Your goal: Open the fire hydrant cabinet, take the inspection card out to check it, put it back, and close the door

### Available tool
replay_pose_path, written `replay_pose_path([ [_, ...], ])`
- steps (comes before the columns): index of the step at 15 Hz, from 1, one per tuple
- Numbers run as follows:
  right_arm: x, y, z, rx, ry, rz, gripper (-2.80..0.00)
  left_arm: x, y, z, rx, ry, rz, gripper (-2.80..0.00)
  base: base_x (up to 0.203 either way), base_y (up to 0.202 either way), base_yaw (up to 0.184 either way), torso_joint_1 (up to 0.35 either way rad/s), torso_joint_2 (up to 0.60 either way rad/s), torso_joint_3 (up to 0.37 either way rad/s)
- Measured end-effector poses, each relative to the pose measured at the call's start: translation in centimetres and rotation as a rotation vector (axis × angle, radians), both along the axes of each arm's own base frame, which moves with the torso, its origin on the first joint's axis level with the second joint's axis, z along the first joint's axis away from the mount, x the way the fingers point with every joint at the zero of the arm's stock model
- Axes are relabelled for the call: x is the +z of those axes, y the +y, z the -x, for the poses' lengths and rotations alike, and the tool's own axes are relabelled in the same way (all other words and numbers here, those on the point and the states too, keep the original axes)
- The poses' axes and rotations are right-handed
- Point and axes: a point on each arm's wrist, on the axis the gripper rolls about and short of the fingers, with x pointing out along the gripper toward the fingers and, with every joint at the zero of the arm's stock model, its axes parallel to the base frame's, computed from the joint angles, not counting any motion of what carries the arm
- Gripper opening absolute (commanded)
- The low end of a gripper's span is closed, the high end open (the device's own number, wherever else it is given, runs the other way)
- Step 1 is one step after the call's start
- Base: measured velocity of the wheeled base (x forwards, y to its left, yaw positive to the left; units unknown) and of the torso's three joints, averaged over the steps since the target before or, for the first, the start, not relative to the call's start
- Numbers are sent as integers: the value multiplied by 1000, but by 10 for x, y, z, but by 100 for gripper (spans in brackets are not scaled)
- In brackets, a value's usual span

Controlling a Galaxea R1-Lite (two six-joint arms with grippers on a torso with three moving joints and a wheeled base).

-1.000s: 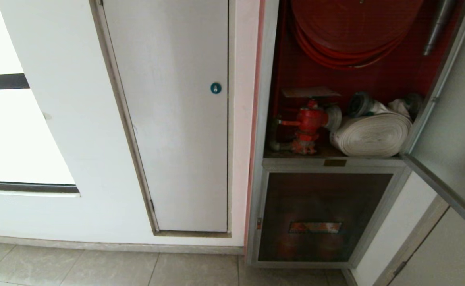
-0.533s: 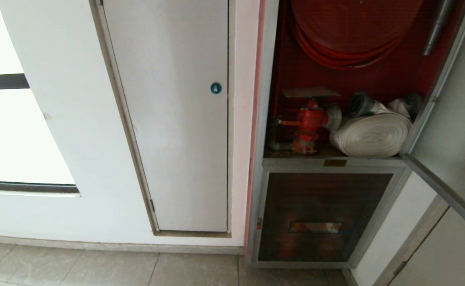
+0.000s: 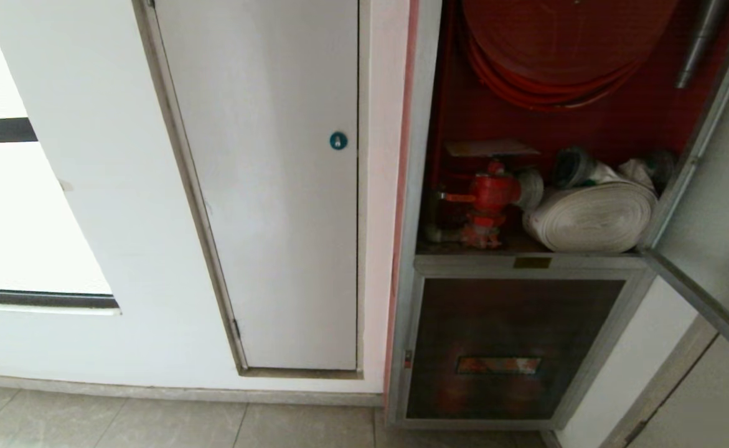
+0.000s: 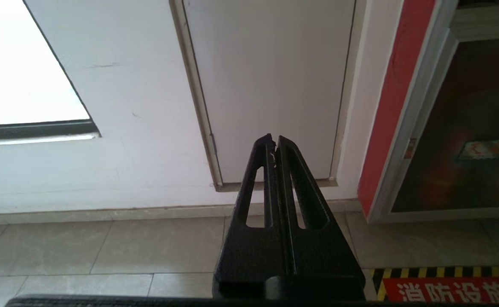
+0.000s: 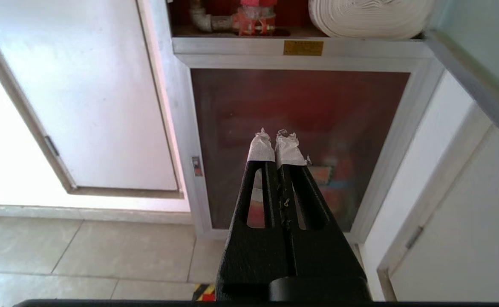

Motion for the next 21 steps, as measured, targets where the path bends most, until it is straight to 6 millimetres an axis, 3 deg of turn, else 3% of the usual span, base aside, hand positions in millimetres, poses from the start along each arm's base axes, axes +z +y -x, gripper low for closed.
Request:
replay_pose_path([
  [21,0,0,0,0,-1,0,-280,0,0,0,-1,0,1,-280,196,0,0,3,2,2],
])
